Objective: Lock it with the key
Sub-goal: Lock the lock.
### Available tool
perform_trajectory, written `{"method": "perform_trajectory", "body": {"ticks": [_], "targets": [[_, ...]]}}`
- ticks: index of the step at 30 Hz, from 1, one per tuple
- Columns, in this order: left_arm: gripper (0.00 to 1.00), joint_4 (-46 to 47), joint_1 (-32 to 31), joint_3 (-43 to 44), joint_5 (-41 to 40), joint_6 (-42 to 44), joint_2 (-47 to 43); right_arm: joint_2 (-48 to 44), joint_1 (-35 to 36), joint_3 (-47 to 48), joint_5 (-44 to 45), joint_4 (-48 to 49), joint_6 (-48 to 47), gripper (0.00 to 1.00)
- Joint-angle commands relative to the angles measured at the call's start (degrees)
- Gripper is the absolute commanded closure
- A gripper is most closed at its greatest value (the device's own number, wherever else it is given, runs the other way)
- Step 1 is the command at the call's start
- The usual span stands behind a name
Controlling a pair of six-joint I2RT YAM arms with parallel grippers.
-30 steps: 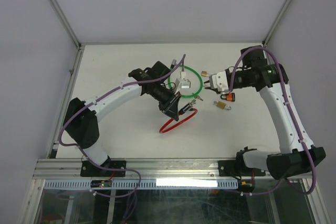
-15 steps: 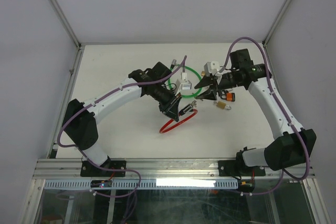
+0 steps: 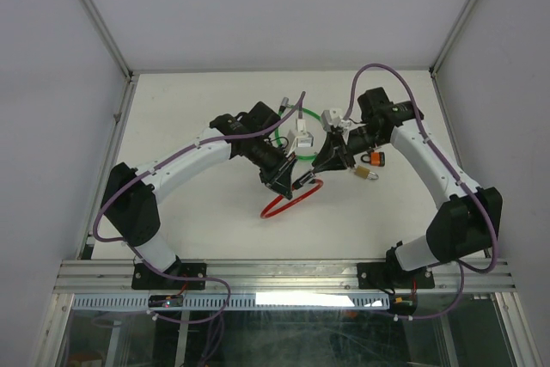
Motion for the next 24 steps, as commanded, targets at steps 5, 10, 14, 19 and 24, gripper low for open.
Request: {"method": "perform_trajectory", "body": {"ticks": [5, 10, 14, 19, 24], "targets": [[1.00, -1.2, -0.8, -0.3, -0.8, 0.8, -1.8, 5.6, 0.7, 9.1, 1.2, -21.6, -21.0, 1.00], [1.00, -1.3, -0.7, -0.1, -1.0, 1.3, -0.6, 2.8, 2.3, 12.3, 5.6, -21.1, -25.8, 1.00], [1.00, -1.6, -0.4, 0.1, -1.1, 1.8, 0.1, -3.1, 4.1, 10.9, 13.8, -13.6, -26.4, 1.00], [1.00, -1.6, 0.9, 0.4, 1.1, 2.3, 0.3, -14.1, 8.7, 2.4, 24.1, 0.4, -25.5, 1.00], [1.00, -1.5, 1.4, 0.1, 2.9, 2.6, 0.6, -15.8, 9.8, 1.1, 23.9, 1.2, -22.1, 1.00]]}}
